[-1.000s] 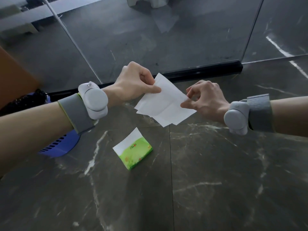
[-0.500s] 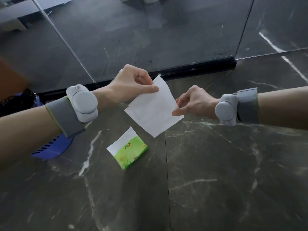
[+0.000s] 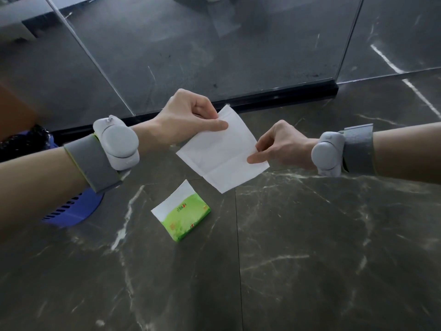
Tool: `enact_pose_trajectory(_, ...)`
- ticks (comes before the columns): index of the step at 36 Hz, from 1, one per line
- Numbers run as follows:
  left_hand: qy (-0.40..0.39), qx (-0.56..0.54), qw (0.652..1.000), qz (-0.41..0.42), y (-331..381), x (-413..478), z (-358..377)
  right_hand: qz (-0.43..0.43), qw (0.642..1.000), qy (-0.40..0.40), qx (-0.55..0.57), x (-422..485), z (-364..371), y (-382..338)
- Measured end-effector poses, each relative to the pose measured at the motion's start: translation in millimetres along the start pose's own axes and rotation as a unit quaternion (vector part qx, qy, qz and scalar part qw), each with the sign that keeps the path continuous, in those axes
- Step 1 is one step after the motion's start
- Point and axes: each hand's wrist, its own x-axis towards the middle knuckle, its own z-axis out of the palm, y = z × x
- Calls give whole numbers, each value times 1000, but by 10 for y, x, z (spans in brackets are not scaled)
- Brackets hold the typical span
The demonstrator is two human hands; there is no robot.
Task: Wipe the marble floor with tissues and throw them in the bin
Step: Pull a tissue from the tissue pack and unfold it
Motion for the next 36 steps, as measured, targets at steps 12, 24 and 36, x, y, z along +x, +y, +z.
enact_pose_trajectory(12, 24, 28, 999, -1, -29, -22, 9, -4, 999, -27, 20, -15, -12, -25)
enact_pose_trajectory(24, 49, 54, 997, 11, 17, -50, 11, -8, 997, -46, 65, -20, -3, 5)
enact_pose_trajectory(36, 30, 74, 997, -3, 6, -37, 31, -6, 997, -51, 50, -7, -12, -9)
